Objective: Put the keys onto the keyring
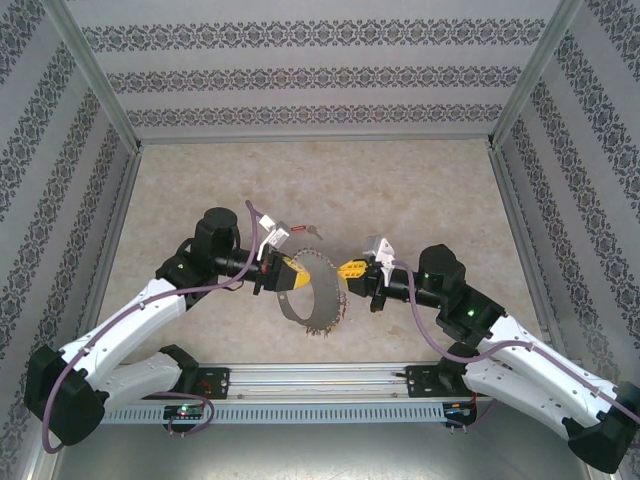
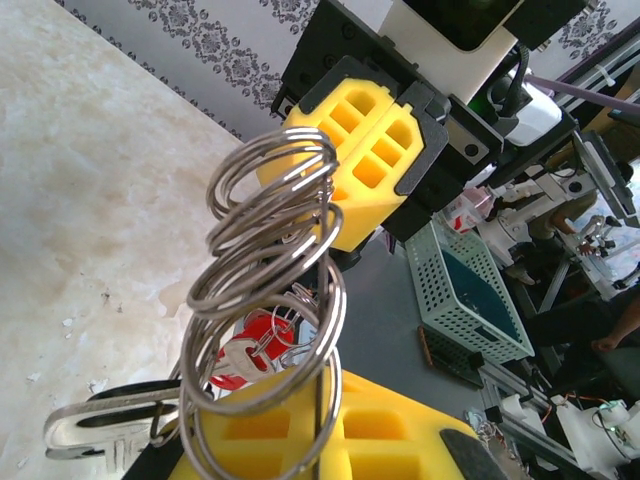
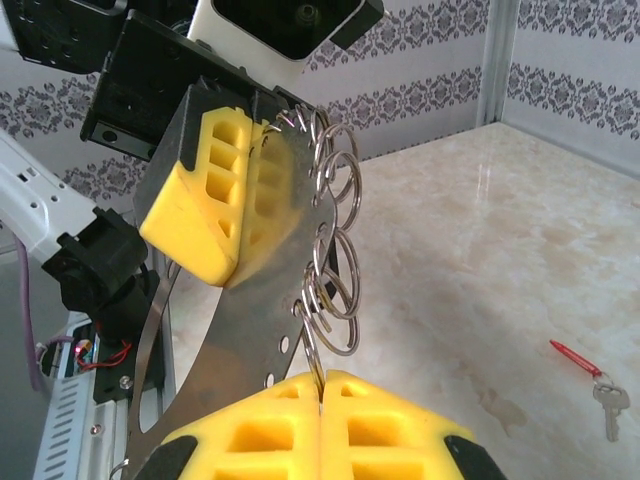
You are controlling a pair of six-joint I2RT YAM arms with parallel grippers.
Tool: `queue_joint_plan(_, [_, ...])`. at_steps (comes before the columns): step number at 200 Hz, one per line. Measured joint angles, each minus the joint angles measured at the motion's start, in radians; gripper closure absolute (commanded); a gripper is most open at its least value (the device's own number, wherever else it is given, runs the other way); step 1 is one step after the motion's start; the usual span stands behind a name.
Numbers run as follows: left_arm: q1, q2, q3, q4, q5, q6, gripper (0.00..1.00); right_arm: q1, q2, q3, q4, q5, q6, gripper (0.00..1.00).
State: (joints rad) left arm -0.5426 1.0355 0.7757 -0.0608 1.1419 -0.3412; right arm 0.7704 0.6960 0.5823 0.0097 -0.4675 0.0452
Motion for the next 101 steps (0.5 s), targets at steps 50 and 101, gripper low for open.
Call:
queue_joint_plan(50, [0.002,0.002,0.052,-0.06,0.002,0.038,0.6,0.0,-0.023,0.0,0.041,0.0,0.0,1.0])
queue_joint_plan(101, [0.002,0.002,0.061,-0.066,-0.021,0.046,0.35,0.0,-0.042,-0.002,0.047,0.008,0.0,1.0])
